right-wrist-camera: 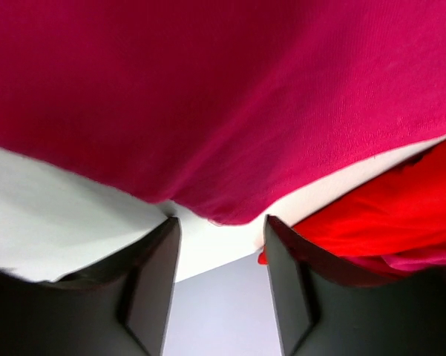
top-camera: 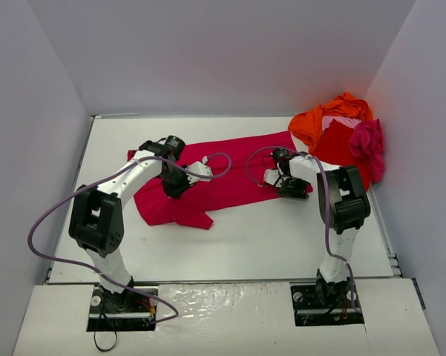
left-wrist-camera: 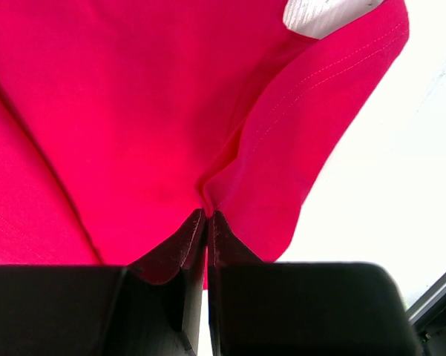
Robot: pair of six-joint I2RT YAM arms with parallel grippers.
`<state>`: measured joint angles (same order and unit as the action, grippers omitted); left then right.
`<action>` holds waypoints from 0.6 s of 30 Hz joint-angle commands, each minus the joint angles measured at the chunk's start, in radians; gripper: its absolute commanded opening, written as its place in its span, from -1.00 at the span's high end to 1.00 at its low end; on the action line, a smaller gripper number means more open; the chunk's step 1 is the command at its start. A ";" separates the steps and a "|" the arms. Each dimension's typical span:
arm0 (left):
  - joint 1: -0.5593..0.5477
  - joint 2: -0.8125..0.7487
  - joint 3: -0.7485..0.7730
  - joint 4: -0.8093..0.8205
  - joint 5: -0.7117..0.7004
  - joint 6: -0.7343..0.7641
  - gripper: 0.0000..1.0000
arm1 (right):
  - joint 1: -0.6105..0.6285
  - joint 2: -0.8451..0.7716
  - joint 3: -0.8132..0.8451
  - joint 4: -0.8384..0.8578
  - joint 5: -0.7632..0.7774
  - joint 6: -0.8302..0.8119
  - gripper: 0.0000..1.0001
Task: Fold and stack the t-shirts
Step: Grap the side of the flattened tshirt closest away from the robot with both arms
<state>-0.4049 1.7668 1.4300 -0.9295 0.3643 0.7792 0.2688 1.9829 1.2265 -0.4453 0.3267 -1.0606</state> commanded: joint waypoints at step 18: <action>0.002 -0.078 0.036 0.012 -0.042 -0.003 1.00 | -0.013 0.033 -0.056 0.045 -0.282 0.059 1.00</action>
<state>-0.4049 1.7664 1.4300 -0.9253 0.3381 0.7795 0.2672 1.9914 1.2216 -0.4472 0.3072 -1.0469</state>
